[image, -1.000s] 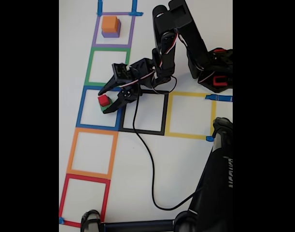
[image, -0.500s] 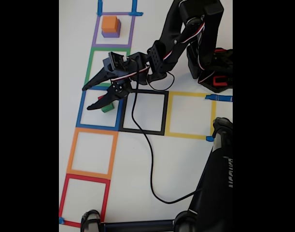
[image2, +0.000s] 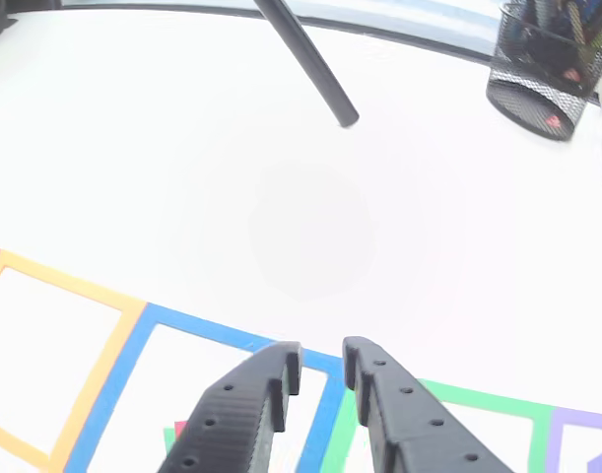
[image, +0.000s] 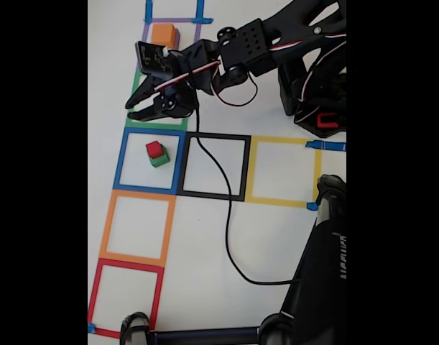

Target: Tower of hanoi

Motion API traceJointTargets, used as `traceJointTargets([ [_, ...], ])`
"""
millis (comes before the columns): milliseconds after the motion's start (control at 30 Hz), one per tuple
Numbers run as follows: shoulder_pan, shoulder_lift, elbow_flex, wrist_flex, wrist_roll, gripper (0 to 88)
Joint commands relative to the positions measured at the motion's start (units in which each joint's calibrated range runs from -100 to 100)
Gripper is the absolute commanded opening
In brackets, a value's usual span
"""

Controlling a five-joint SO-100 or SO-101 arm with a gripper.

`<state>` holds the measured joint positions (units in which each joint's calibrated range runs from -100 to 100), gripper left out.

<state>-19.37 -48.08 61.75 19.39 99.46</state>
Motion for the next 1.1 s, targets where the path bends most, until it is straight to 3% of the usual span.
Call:
traceJointTargets([
  [0,4.7,-5.3,-17.2,26.4,0.5,0.1],
  [233,10.8,0.3,-50.8,59.7,-1.0,0.1],
  [467,23.0,4.5,-73.1,79.7,0.5,0.1],
  [867,37.2,2.0,-72.4,80.5,0.5,0.3],
  [1067,46.3,-5.4,-55.0,75.8,0.5,14.4],
])
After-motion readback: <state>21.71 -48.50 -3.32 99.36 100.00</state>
